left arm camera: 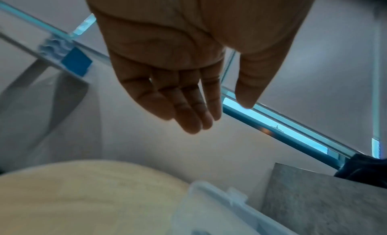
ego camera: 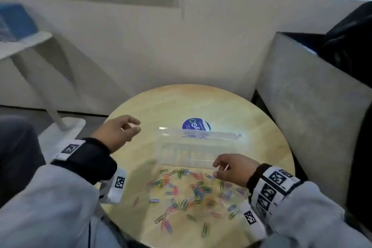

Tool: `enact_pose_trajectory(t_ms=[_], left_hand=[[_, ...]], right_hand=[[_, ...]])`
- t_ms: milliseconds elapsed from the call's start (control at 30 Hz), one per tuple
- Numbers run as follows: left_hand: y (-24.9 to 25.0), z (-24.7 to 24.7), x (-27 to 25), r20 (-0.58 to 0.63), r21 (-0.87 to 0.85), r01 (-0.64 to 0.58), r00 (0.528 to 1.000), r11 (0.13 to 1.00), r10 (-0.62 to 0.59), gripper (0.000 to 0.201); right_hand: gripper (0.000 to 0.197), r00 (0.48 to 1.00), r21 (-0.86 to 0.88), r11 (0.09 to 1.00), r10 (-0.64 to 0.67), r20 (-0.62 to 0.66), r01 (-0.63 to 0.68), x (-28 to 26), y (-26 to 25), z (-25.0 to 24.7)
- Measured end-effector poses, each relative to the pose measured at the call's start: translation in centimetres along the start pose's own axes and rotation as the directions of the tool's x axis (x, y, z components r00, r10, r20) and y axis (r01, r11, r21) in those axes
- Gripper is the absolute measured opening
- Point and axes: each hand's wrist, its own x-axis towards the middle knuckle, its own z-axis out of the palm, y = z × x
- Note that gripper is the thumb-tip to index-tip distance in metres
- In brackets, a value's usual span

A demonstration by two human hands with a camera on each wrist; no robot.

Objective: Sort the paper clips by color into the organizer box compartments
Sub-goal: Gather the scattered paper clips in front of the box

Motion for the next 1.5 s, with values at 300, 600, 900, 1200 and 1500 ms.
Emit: enact_pose_trajectory(t_ms=[300, 600, 900, 1200, 1500], left_hand=[[-2.9, 3.5, -4.4, 0.175, 0.233, 0.217, 0.95, 0.948, -0.26, 0.013], [-5.1, 8.6, -1.7, 0.334, 0.491, 0.145, 0.879, 0.859, -0.339, 0.005], [-4.4, 13.0, 1.7, 0.413, 0.53, 0.044, 0.859, 0.847, -0.303, 0.017], [-5.3, 14.3, 2.5, 0.444, 0.531, 0.015, 0.846, 0.847, -0.294, 0.007], [-6.1, 12.1, 1.9, 0.43, 0.094, 0.23, 0.868, 0.969, -0.248, 0.026]], right_hand=[[0.024, 0.999, -0.027, 1.0, 0.016, -0.029, -0.016, -3.4, -0.3, 2.8], [0.031, 0.993, -0.324, 0.943, -0.033, 0.115, 0.069, 2.3, -0.4, 5.1], [0.053, 0.961, -0.514, 0.827, -0.107, 0.255, 0.228, 10.2, -4.8, 8.0], [0.041, 0.978, -0.472, 0.871, -0.04, 0.203, 0.134, 11.2, -4.6, 8.6], [0.014, 0.983, -0.401, 0.916, 0.056, 0.172, 0.018, 11.3, -3.0, 8.7]])
